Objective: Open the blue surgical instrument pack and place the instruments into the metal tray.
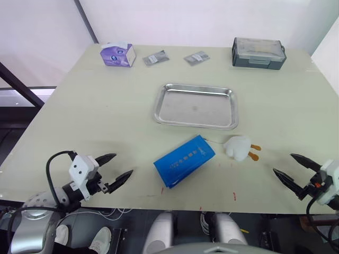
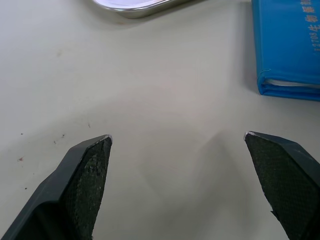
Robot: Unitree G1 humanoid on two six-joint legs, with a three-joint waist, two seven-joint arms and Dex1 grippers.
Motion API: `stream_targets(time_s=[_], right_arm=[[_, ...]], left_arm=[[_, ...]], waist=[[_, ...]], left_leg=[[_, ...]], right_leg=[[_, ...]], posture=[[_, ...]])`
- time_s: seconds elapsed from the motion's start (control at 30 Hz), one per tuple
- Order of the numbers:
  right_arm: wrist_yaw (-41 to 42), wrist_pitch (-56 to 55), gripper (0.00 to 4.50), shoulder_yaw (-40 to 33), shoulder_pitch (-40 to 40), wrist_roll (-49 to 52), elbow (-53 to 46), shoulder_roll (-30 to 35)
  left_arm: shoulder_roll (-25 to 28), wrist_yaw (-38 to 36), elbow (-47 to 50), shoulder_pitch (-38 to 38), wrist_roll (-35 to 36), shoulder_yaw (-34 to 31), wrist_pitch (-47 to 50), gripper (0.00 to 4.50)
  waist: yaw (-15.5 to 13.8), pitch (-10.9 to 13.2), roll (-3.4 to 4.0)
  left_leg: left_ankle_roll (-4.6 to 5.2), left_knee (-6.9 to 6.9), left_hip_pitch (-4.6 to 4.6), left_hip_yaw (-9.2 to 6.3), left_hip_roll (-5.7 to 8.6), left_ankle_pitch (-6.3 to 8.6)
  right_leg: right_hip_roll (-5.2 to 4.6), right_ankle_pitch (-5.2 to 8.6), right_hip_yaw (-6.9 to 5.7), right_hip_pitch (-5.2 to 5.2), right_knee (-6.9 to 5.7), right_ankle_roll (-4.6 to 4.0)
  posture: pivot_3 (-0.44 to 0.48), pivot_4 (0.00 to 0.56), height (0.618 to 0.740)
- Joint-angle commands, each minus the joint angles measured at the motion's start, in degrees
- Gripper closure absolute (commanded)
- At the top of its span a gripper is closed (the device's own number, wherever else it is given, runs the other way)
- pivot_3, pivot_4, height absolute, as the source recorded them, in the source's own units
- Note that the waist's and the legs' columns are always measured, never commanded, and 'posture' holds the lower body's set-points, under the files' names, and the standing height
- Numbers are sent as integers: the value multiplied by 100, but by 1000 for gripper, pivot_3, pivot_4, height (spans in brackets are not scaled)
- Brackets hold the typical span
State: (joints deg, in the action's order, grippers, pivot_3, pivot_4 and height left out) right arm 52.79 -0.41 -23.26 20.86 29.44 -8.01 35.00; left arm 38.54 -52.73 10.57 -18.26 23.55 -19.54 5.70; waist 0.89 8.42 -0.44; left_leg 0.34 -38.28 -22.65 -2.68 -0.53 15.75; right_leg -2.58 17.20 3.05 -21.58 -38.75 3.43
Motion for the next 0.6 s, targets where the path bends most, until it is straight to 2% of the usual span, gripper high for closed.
stream_targets(time_s=[0.03, 0.33, 0.6], right_arm=[[-34, -70, 50, -167, 34, 12, -197, 5], [-4, -11, 50, -110, -72, 93, -224, 41], [-168, 1027, 50, 285, -511, 516, -1203, 216]], left_arm=[[10, -57, 56, 7, 75, -3, 1, 0], [-4, -164, 74, 9, 108, -10, -28, 0], [194, -643, 323, -74, 428, 149, 449, 0]], waist=[[0, 0, 0], [2, 0, 0], [6, 0, 1]], left_leg=[[0, 0, 0, 0, 0, 0], [0, 0, 0, 0, 0, 0], [0, -1, 3, 0, -1, 0]], right_leg=[[0, 0, 0, 0, 0, 0], [0, 0, 0, 0, -1, 0], [1, 0, 2, 0, -5, 0]], posture=[[0, 150, 738], [0, 150, 738], [0, 150, 738]])
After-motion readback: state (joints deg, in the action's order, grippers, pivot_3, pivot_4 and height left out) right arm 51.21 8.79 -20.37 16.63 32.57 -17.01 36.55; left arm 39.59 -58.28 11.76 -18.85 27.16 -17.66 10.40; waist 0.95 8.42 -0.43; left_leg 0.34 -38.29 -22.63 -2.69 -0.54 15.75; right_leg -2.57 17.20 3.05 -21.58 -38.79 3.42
